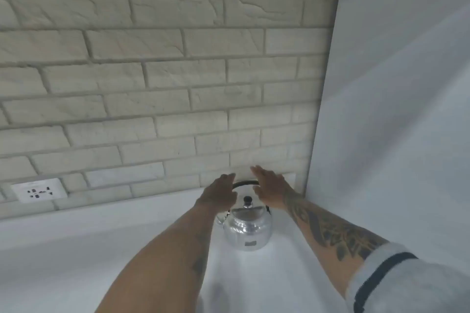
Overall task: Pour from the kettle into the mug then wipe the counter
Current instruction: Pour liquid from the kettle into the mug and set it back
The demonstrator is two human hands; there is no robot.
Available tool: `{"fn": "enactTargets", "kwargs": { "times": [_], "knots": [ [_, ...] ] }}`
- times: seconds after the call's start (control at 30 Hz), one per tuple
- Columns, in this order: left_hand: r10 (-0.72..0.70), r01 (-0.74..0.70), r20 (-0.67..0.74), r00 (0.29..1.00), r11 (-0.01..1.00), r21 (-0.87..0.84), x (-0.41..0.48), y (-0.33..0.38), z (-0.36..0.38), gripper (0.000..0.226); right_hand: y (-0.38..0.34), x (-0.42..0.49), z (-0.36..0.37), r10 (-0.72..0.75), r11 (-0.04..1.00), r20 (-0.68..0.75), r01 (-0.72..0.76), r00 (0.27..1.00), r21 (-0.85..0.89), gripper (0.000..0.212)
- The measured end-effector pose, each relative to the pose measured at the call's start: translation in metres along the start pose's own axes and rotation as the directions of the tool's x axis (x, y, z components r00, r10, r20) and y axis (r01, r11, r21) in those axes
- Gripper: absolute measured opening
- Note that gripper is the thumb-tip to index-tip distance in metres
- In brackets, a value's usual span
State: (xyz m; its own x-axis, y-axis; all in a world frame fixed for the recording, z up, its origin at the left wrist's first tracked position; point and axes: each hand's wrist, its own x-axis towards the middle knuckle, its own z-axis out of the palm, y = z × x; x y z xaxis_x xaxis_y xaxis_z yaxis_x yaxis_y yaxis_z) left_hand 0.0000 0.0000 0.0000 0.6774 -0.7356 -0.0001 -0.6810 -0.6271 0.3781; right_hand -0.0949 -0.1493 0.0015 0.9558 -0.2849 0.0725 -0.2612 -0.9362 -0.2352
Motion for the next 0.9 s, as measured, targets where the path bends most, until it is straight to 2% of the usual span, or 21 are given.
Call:
{"fn": "enactTargets", "kwargs": {
  "times": [0.17, 0.23, 0.33, 0.4, 0.53, 0.67, 0.77, 0.9],
  "knots": [
    [-0.013, 0.013, 0.000, 1.000, 0.996, -0.084, 0.018, 0.004, 0.028, 0.060, 0.004, 0.013, 0.021, 0.064, 0.990, 0.044, -0.069, 0.997, 0.126, 0.055],
    [-0.026, 0.021, -0.043, 0.999, 0.995, -0.100, 0.026, 0.004, 0.034, 0.052, 0.006, 0.020, 0.028, 0.086, 0.973, 0.062, -0.098, 0.994, 0.207, 0.049],
    [-0.027, 0.018, -0.118, 0.993, 0.997, -0.077, 0.035, 0.000, 0.038, 0.025, 0.009, 0.026, 0.034, 0.089, 0.925, 0.064, -0.106, 0.994, 0.364, 0.037],
    [-0.040, 0.028, -0.119, 0.992, 0.995, -0.099, 0.039, -0.001, 0.033, 0.012, 0.011, 0.028, 0.034, 0.073, 0.889, 0.026, -0.077, 0.997, 0.452, 0.030],
    [-0.029, 0.021, -0.042, 0.999, 0.984, -0.178, 0.038, -0.004, 0.019, 0.014, 0.011, 0.020, 0.027, 0.034, 0.815, -0.061, 0.008, 0.998, 0.579, 0.012],
    [0.021, -0.027, -0.028, 0.999, 0.972, -0.232, 0.020, 0.000, 0.000, 0.016, 0.007, 0.005, 0.020, 0.023, 0.759, -0.095, 0.044, 0.995, 0.650, 0.015],
    [0.052, -0.063, -0.046, 0.998, 0.948, -0.311, -0.001, 0.001, -0.023, 0.008, -0.003, -0.009, 0.006, -0.005, 0.735, -0.146, 0.102, 0.989, 0.670, 0.019],
    [0.068, -0.104, -0.103, 0.992, 0.909, -0.404, -0.039, 0.002, -0.051, 0.013, -0.022, -0.029, -0.016, -0.036, 0.655, -0.196, 0.171, 0.980, 0.736, 0.023]
  ]
}}
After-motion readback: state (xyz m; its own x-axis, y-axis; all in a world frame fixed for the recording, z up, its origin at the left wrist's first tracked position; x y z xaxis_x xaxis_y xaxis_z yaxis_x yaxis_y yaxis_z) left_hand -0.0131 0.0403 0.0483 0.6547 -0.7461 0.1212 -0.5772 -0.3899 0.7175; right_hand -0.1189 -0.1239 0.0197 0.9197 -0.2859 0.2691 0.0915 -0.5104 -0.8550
